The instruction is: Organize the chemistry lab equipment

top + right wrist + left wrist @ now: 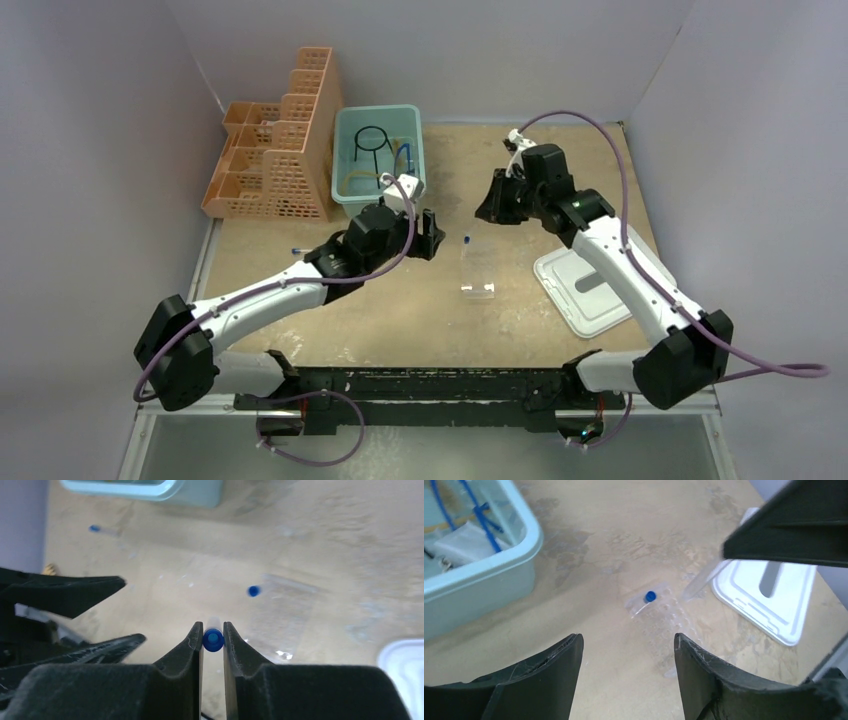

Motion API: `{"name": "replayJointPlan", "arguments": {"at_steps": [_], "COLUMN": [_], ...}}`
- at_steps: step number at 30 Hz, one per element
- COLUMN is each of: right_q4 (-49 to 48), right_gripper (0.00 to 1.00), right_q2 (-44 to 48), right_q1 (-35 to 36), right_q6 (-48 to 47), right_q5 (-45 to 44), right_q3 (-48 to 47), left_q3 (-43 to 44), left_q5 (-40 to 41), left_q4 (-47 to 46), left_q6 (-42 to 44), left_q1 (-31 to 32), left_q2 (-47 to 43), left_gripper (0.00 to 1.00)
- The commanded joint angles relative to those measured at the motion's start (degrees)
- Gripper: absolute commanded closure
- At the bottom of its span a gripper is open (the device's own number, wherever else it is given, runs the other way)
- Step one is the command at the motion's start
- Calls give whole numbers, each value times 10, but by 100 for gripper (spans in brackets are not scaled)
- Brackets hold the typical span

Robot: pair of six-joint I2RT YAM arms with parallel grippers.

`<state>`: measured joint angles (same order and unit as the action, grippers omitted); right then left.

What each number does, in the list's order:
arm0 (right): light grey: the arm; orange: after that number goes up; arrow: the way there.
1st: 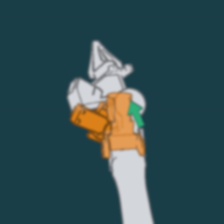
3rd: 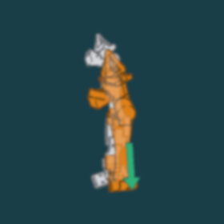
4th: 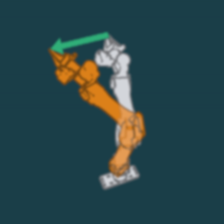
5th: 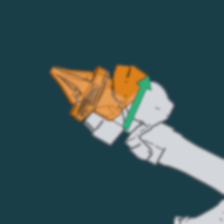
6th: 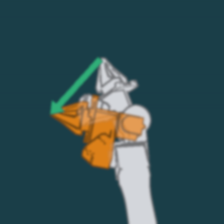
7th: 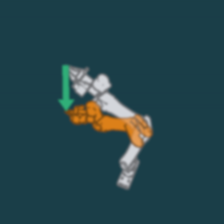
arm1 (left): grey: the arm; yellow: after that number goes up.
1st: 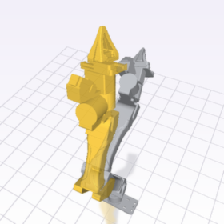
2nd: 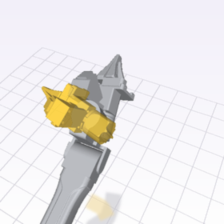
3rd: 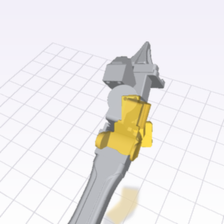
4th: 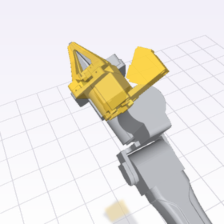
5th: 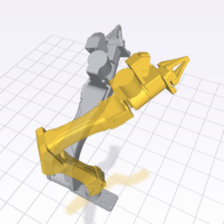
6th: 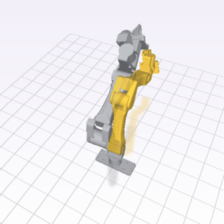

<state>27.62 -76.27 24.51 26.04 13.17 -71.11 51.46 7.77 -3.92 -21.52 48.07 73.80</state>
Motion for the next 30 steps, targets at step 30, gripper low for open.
{"name": "replayJointPlan", "arguments": {"at_steps": [30], "right_q4": [-163], "right_gripper": [92], "right_q2": [-19], "right_q1": [202], "right_q6": [63], "right_q5": [-439], "right_q3": [155], "left_q3": [-120], "left_q5": [193], "left_q4": [56], "left_q6": [-376], "left_q1": [-114], "left_q2": [-54], "left_gripper": [36]}}
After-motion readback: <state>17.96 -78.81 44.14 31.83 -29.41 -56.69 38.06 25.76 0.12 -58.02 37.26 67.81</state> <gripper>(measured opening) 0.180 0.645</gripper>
